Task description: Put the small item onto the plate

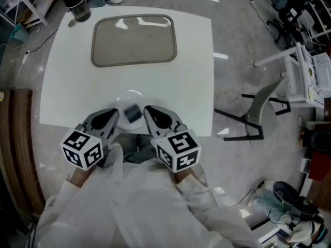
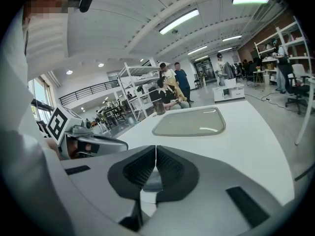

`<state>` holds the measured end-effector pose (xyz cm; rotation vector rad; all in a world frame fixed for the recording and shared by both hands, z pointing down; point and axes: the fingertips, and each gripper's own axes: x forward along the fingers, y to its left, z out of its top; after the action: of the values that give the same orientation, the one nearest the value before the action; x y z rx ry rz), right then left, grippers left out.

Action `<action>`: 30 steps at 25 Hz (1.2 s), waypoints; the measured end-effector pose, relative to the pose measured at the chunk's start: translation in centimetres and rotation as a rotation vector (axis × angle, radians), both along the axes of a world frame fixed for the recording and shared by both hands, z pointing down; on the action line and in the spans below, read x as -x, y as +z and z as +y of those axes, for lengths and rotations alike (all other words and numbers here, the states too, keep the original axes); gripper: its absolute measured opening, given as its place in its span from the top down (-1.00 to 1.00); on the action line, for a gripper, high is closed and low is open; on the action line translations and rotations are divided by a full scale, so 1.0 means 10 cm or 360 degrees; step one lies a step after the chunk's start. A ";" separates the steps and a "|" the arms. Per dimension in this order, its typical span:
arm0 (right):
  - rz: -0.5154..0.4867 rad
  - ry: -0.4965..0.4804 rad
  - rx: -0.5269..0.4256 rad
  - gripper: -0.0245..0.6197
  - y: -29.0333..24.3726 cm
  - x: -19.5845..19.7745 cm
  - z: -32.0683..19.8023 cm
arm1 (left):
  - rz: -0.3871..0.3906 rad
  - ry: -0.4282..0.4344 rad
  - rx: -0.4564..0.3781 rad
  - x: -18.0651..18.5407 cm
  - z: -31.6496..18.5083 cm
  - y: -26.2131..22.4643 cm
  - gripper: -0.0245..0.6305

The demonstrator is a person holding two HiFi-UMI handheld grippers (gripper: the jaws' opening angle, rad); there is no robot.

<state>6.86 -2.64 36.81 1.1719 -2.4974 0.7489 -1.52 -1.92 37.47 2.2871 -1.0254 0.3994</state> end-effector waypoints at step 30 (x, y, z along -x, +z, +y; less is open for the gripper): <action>0.0012 0.0076 0.0177 0.88 0.42 0.13 -0.01 | 0.0059 0.0039 0.0276 0.27 -0.10 0.50 0.89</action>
<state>5.52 -2.75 40.99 1.1964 -2.3956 0.8817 -4.20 -2.93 42.47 2.1460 -0.9092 0.4368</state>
